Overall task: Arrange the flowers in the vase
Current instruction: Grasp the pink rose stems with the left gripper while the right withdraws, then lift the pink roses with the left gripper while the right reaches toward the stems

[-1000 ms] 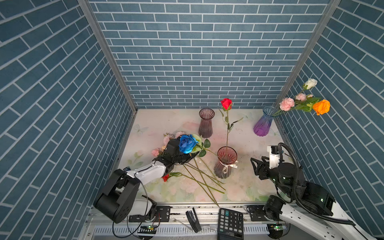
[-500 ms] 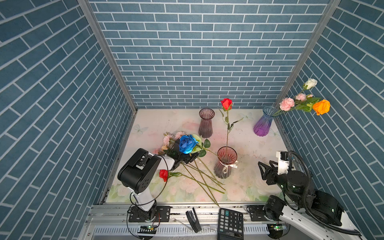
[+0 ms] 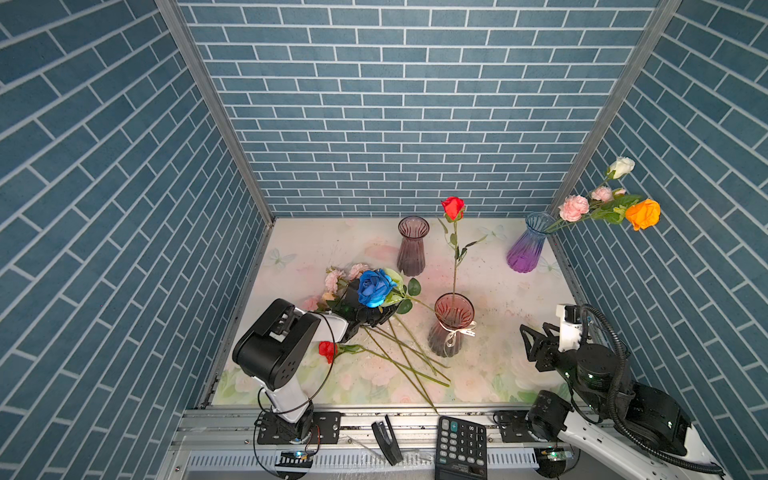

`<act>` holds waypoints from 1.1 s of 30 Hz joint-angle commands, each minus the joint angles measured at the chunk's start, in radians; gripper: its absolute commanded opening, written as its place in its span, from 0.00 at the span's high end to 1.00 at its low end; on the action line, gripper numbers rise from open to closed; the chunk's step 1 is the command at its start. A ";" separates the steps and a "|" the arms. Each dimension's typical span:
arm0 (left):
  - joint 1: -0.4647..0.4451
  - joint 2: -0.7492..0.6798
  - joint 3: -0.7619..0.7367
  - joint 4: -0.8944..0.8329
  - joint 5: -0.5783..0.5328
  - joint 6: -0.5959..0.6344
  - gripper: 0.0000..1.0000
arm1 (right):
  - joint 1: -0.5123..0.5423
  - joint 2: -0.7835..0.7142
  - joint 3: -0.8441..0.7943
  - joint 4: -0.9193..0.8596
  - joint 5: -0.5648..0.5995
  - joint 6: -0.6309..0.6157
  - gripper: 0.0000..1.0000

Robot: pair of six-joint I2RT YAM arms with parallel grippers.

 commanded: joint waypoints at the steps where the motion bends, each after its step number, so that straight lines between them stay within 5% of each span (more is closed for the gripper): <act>1: 0.005 -0.089 -0.014 -0.071 -0.001 0.035 0.54 | -0.004 0.008 0.010 -0.006 0.018 0.040 0.36; 9: 0.006 -0.173 -0.005 -0.258 -0.019 0.150 0.49 | -0.003 0.025 0.009 0.019 0.011 0.035 0.36; 33: 0.050 0.055 0.015 -0.073 0.031 0.087 0.52 | -0.003 0.014 0.010 -0.005 0.019 0.030 0.36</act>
